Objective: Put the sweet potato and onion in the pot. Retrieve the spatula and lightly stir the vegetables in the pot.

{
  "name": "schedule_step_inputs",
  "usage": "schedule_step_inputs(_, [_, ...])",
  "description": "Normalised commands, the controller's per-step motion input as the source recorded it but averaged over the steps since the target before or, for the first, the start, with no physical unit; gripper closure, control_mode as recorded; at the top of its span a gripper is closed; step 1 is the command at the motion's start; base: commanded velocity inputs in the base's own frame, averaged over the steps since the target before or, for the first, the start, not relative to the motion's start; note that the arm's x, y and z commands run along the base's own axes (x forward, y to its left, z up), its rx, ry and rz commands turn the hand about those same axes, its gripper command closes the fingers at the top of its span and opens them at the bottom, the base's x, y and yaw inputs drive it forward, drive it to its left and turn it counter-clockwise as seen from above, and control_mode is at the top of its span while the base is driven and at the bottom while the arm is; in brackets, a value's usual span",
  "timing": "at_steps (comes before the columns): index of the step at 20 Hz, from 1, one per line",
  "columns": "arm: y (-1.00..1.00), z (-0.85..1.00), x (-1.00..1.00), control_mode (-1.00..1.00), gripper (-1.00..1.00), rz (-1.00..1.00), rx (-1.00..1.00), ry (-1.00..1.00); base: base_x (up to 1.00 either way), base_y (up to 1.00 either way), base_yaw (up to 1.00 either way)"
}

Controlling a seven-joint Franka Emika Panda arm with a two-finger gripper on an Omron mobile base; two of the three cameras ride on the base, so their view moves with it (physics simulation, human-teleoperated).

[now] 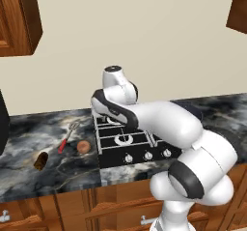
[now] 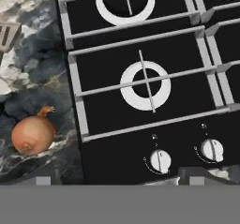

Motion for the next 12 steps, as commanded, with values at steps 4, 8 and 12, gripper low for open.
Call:
schedule_step_inputs(4, [0.0, 0.06, 0.21, -1.0, -1.0, 0.11, 0.12, 0.55, 0.0, 0.0, 0.0])
schedule_step_inputs(8, [0.11, -0.15, 0.35, -1.0, -1.0, 0.07, 0.02, 0.48, 0.0, 0.0, 0.0])
schedule_step_inputs(12, [0.41, -0.66, 0.5, -1.0, -1.0, 0.0, 0.0, 0.15, 0.0, 0.0, 0.0])
